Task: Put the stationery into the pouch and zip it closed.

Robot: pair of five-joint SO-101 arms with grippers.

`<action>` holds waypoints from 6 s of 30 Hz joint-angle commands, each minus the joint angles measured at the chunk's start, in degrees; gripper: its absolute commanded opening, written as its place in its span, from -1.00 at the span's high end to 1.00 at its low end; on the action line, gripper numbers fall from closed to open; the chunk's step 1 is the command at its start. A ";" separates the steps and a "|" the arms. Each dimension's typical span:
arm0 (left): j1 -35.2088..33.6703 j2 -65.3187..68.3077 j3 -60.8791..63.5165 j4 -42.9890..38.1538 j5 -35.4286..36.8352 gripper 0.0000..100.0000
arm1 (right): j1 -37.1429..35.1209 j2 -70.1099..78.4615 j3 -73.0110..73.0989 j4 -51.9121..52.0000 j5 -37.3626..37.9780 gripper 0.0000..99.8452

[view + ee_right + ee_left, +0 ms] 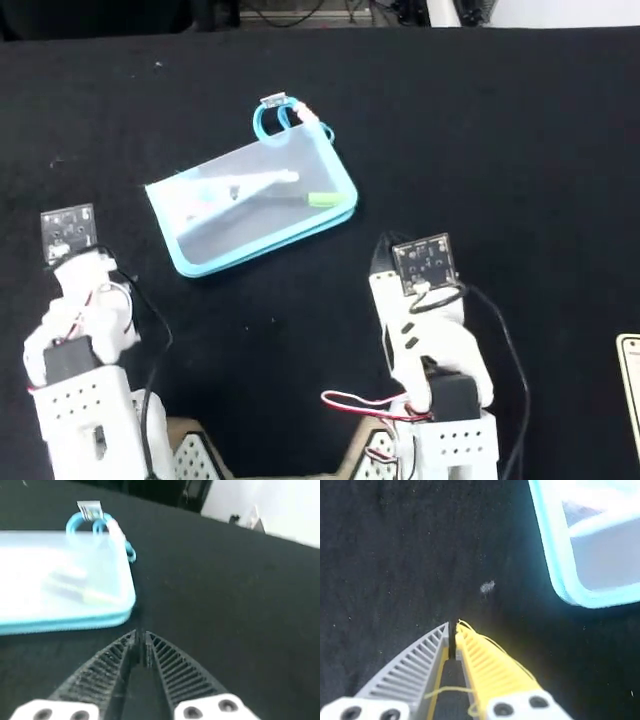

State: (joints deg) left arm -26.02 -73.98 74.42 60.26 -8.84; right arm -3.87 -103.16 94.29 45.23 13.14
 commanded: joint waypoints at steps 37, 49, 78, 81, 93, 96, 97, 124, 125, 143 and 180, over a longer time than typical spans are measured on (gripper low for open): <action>5.76 -30.33 22.90 12.48 -0.26 0.94 | 1.14 -5.49 2.24 29.80 -8.09 0.98; 5.67 -30.33 22.90 12.48 -0.26 0.94 | 1.23 -5.49 2.24 29.80 -8.09 0.98; 22.20 -30.24 22.90 12.48 -0.18 0.94 | 1.14 -5.49 2.24 29.80 -8.09 0.98; 22.20 -30.24 22.90 12.48 -0.18 0.94 | 1.14 -5.49 2.24 29.80 -8.09 0.98; 22.20 -30.24 22.90 12.48 -0.18 0.94 | 1.14 -5.49 2.24 29.80 -8.09 0.98; 22.20 -30.24 22.90 12.48 -0.18 0.94 | 1.14 -5.49 2.24 29.80 -8.09 0.98; 22.20 -30.24 22.90 12.48 -0.18 0.94 | 1.14 -5.49 2.24 29.80 -8.09 0.98; 22.20 -30.24 22.90 12.48 -0.18 0.94 | 1.14 -5.49 2.24 29.80 -8.09 0.98; 22.20 -30.24 22.90 12.48 -0.18 0.94 | 1.14 -5.49 2.24 29.80 -8.09 0.98; 22.20 -30.24 22.90 12.48 -0.18 0.94 | 1.14 -5.49 2.24 29.80 -8.09 0.98; 22.20 -30.24 22.90 12.48 -0.18 0.94 | 1.14 -5.49 2.24 29.80 -8.09 0.98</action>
State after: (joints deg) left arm -4.40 -103.69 95.96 72.48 -8.84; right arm -3.34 -103.16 96.75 74.51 5.58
